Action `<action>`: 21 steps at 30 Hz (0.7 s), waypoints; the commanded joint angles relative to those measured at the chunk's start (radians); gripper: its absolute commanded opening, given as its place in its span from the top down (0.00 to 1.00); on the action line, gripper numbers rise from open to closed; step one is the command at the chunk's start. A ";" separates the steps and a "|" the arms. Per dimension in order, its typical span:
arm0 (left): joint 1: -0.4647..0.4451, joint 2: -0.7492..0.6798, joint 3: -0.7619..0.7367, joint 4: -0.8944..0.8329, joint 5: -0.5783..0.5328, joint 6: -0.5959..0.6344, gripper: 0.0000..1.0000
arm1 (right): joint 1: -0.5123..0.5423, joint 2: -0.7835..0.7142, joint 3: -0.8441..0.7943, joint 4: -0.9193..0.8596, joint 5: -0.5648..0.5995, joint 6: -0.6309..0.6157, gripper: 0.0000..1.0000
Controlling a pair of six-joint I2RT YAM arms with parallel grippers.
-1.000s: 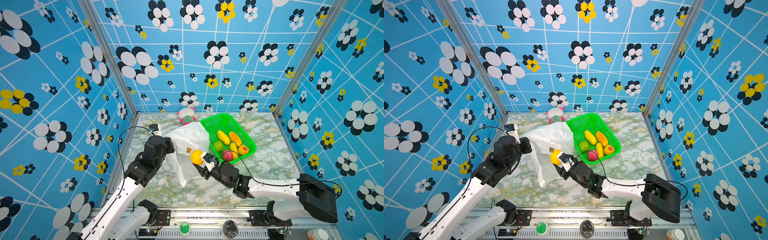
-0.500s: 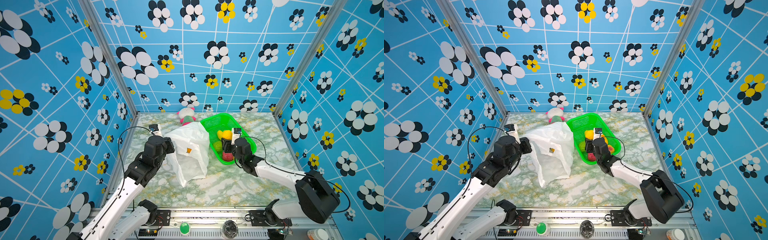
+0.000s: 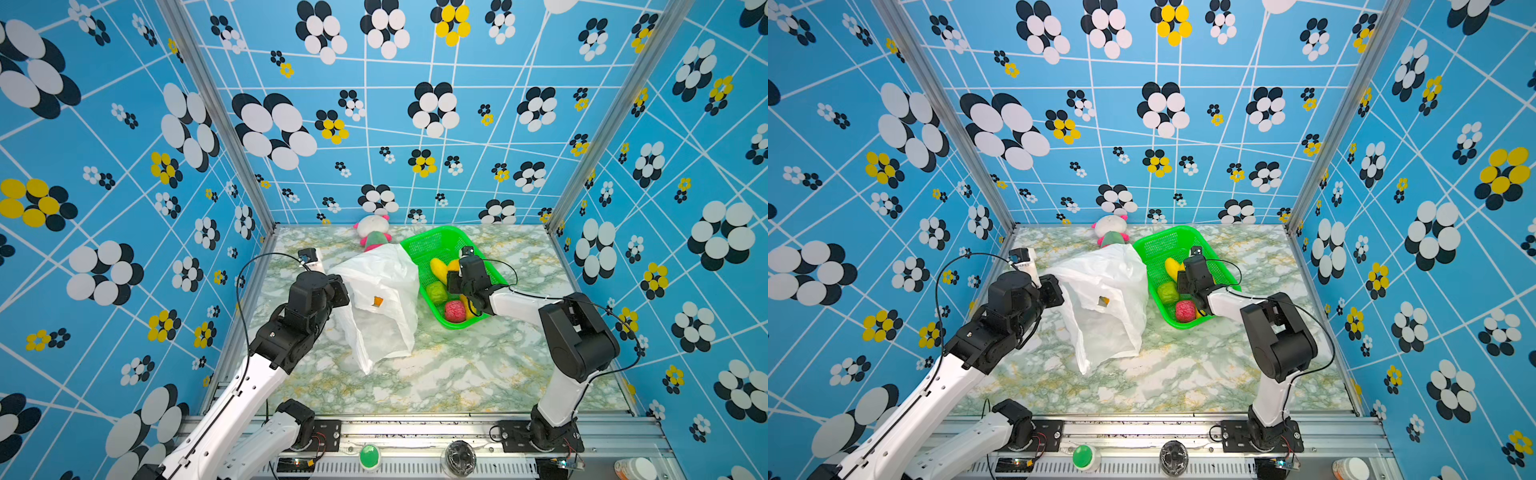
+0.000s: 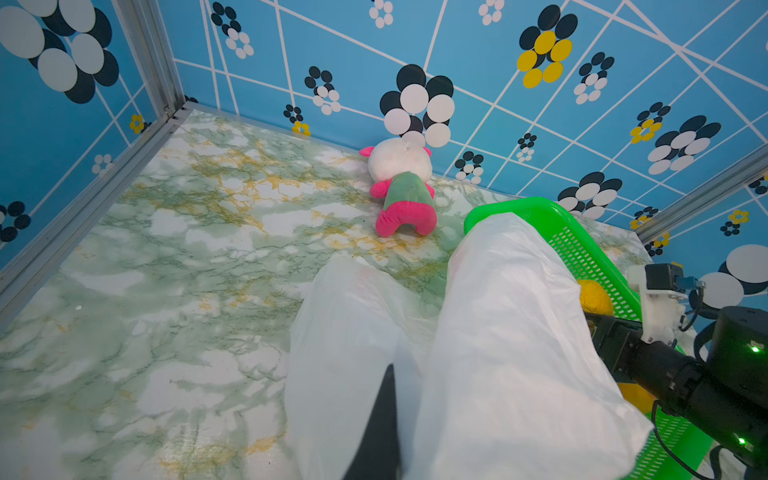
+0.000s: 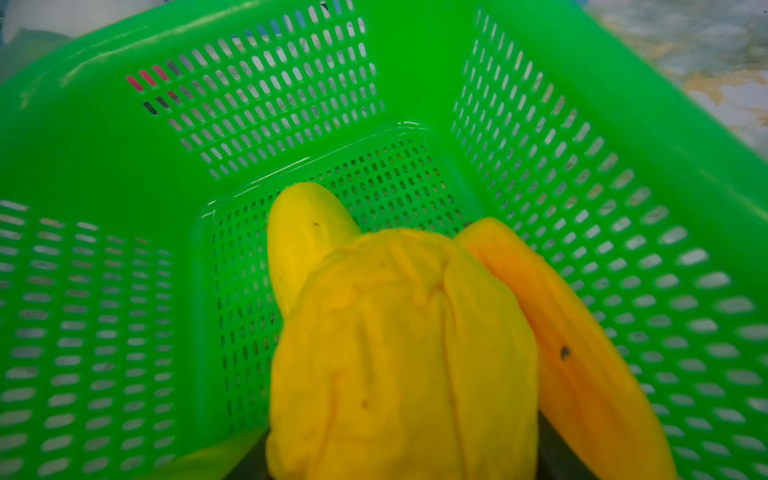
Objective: Untie the knot of the plastic bag and take out the fruit
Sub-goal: 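Open the right gripper and move it back to the bag opening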
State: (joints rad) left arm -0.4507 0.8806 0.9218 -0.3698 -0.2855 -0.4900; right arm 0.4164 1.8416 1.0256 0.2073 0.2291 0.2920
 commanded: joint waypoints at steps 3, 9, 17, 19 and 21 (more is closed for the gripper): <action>0.009 0.002 -0.008 0.006 -0.008 -0.013 0.92 | -0.021 0.067 0.074 -0.106 -0.014 -0.036 0.53; 0.009 0.008 -0.009 0.008 -0.003 -0.014 0.92 | -0.024 0.047 0.024 -0.051 0.013 -0.017 0.16; 0.009 0.006 -0.012 0.009 -0.009 -0.015 0.92 | -0.024 0.018 -0.022 0.003 -0.014 -0.026 0.10; 0.009 0.011 -0.010 0.009 -0.011 -0.013 0.92 | -0.024 -0.005 -0.042 0.023 -0.020 -0.027 0.11; 0.008 0.014 -0.005 0.005 -0.005 -0.012 0.92 | -0.023 -0.041 -0.072 0.051 -0.046 -0.027 0.13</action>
State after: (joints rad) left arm -0.4507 0.8825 0.9218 -0.3695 -0.2855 -0.4900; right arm 0.4004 1.8473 1.0031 0.2592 0.2077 0.2687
